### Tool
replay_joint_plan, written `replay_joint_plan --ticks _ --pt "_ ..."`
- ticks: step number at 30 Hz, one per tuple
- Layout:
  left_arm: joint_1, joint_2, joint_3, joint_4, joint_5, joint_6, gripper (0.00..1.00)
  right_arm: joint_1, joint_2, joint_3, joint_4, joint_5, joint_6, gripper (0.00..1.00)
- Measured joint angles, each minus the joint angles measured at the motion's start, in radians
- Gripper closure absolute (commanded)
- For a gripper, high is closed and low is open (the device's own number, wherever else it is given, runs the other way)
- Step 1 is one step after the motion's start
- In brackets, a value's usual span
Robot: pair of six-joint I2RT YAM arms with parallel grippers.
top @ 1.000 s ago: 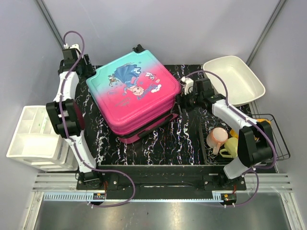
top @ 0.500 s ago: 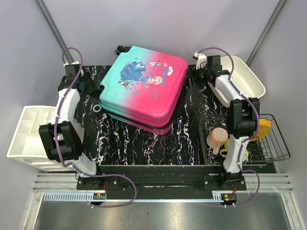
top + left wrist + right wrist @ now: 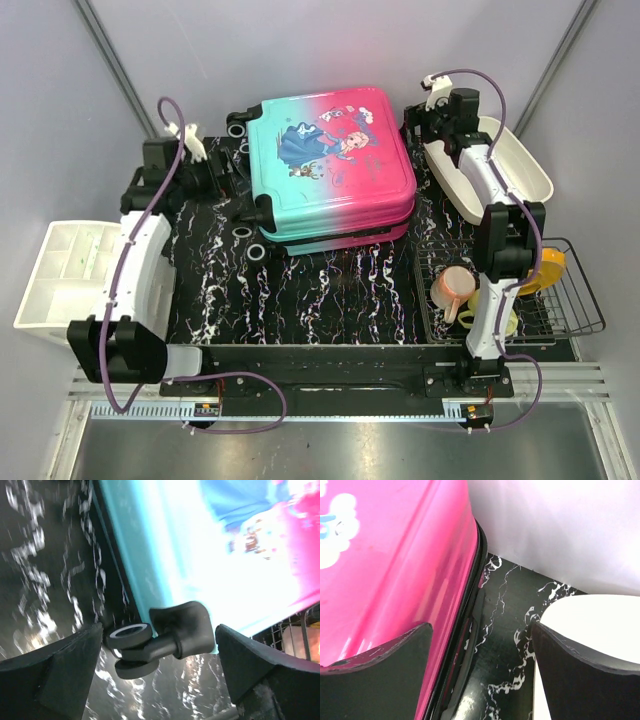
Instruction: Open, take out, and arrange the luggage
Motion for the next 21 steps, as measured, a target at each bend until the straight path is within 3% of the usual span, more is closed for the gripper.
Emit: replay_joint_plan --ticks 5,12,16,21 --pt "0.008 -0.027 0.149 -0.048 0.140 0.388 0.01 -0.005 -0.164 -0.122 0.010 -0.063 0.006 0.07" --pt "-0.010 -0.051 0.093 -0.248 0.246 0.938 0.01 -0.001 -0.393 -0.326 -0.006 -0.118 0.014 0.10" --pt "-0.027 -0.025 0.074 -0.288 0.239 1.166 0.01 -0.042 -0.384 -0.371 -0.045 -0.106 0.049 0.16" --pt "-0.060 0.064 0.058 -0.289 0.238 1.336 0.02 -0.074 -0.277 -0.373 -0.109 -0.111 0.088 0.29"
